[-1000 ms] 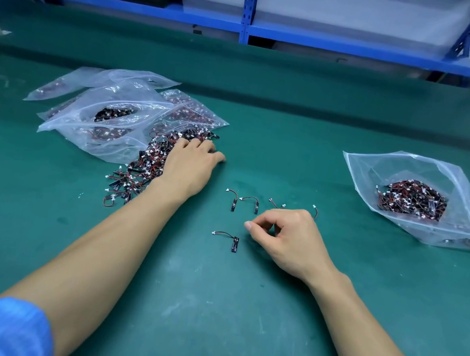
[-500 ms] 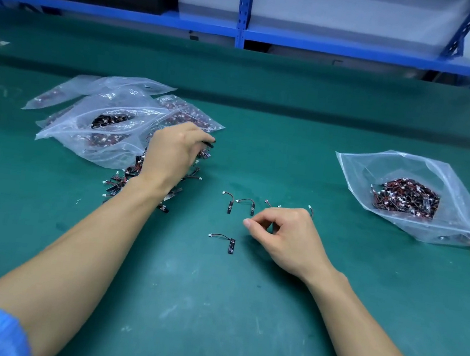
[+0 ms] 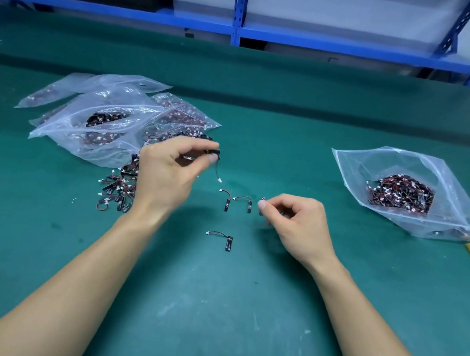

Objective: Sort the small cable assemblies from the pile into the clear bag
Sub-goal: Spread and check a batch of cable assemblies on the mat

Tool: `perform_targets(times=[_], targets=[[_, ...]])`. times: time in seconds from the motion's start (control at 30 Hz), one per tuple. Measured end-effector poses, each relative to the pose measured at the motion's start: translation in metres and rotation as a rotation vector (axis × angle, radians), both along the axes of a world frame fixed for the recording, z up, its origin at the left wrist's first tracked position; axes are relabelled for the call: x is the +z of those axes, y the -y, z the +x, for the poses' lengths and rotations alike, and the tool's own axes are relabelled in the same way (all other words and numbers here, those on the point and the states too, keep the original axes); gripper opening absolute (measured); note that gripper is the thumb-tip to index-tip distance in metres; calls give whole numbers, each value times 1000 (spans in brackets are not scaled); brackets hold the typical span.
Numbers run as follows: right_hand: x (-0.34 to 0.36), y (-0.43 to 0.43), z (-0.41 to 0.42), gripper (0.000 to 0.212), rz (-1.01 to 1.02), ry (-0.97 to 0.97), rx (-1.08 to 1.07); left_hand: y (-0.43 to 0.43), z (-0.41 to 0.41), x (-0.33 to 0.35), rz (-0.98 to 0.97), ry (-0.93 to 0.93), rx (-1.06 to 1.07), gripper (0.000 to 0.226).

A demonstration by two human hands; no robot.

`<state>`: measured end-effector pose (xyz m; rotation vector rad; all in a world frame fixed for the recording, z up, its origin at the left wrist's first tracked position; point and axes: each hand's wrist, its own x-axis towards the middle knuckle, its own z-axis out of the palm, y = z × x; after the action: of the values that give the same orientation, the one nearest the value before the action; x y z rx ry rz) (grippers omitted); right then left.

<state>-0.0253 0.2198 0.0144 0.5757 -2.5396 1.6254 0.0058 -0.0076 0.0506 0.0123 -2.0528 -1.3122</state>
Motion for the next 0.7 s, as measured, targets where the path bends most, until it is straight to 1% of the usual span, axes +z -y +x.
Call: perform_targets(times=[0.07, 0.1, 0.13, 0.2, 0.23, 0.27, 0.37, 0.57, 0.7], targets=[[4, -3, 1, 16, -44, 16, 35, -14, 7, -5, 126, 52, -98, 26], [6, -4, 3, 9, -75, 27, 82, -20, 10, -8, 204, 78, -140, 28], [8, -5, 5, 7, -110, 38, 142, -25, 12, -10, 283, 104, -174, 29], [10, -5, 8, 21, -160, 63, 243, -33, 14, -17, 404, 160, -222, 27], [10, -3, 10, 24, -161, 70, 259, -36, 15, -19, 446, 191, -245, 25], [11, -2, 11, 23, -144, 66, 255, -39, 17, -22, 483, 220, -269, 23], [10, 2, 11, 4, -82, 63, 230, -42, 19, -26, 566, 281, -305, 24], [13, -2, 8, 25, -34, 116, 185, -37, 20, -26, 644, 297, -304, 20], [18, -10, 5, 28, -4, 130, 175, -34, 18, -24, 711, 275, -287, 18]])
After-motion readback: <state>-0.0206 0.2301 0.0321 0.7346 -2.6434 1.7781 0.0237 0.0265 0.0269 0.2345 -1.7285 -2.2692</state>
